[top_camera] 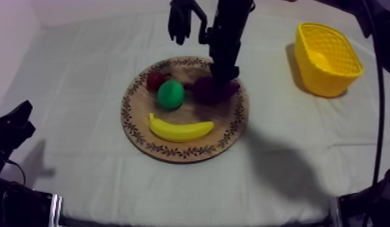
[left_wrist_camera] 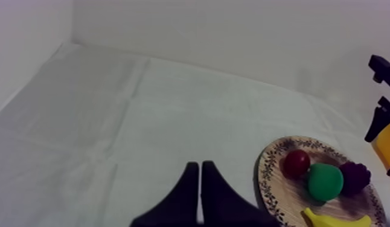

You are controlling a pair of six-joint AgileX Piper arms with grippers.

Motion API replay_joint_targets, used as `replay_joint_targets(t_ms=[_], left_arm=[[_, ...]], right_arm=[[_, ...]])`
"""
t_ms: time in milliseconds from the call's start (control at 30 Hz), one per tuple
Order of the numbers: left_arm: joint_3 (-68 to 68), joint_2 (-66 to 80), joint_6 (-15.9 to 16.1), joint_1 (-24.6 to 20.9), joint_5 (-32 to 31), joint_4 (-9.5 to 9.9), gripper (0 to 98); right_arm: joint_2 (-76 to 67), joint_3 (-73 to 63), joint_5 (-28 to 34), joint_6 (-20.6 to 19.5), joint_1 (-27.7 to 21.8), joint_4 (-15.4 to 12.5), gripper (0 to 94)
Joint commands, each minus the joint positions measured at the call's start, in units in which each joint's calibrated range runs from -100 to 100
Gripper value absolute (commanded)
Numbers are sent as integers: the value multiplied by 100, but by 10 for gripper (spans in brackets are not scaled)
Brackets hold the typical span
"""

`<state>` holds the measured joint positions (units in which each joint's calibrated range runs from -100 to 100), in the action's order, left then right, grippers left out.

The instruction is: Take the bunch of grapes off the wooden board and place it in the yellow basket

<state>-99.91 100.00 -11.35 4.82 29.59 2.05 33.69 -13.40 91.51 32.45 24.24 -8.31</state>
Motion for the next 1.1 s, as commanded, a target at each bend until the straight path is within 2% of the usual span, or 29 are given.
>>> replay_joint_targets(t_ms=[0,867,967,1067], left_arm=[[2,0,0,0,-1,2,1],[2,0,0,0,-1,2,1],[2,0,0,0,-1,2,1],[2,0,0,0,-1,2,1]], right_arm=[[119,-33,-30,19,-9,15,660],[1294,-506,-375,148,-125,106,649],[1316,-518,-376,147,-95,85,611],[1340,-544,-366,133,-78,59,534]])
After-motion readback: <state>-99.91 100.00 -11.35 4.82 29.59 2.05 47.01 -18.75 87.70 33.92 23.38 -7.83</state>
